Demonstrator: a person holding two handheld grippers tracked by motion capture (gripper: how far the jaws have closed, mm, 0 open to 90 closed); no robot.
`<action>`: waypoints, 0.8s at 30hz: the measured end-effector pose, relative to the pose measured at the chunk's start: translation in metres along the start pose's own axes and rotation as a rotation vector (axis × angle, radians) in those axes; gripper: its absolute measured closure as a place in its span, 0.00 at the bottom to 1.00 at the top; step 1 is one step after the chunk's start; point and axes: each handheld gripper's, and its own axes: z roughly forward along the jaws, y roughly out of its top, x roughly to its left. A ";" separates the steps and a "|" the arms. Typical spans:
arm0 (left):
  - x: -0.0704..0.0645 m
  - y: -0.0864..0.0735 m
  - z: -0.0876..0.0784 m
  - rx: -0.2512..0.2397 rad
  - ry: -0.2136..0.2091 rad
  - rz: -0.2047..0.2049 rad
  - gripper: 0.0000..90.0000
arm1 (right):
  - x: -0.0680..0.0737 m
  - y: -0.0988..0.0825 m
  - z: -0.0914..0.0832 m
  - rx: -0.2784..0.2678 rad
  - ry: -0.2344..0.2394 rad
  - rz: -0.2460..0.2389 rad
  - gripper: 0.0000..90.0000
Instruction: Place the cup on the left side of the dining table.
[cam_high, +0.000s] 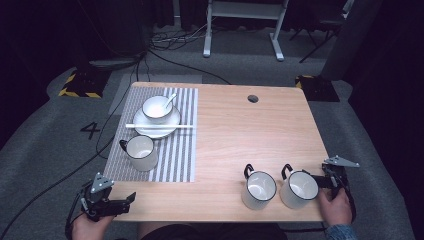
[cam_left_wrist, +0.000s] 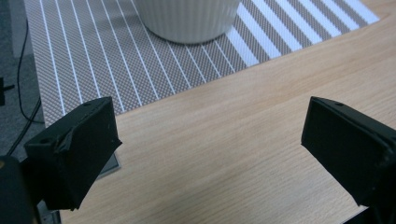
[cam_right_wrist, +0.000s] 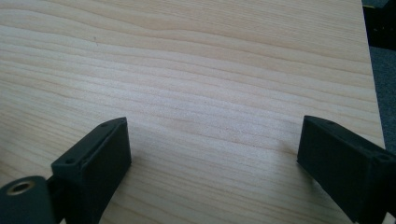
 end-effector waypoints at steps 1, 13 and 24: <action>0.000 0.000 0.000 0.000 0.000 0.000 0.05 | 0.000 0.000 0.000 0.000 0.000 0.000 0.11; -0.002 -0.005 0.017 0.075 -0.019 0.009 0.05 | 0.000 0.000 0.000 -0.001 0.000 -0.002 0.11; -0.002 -0.016 0.030 0.069 0.005 0.030 0.02 | 0.000 -0.001 0.000 0.000 0.000 -0.006 0.11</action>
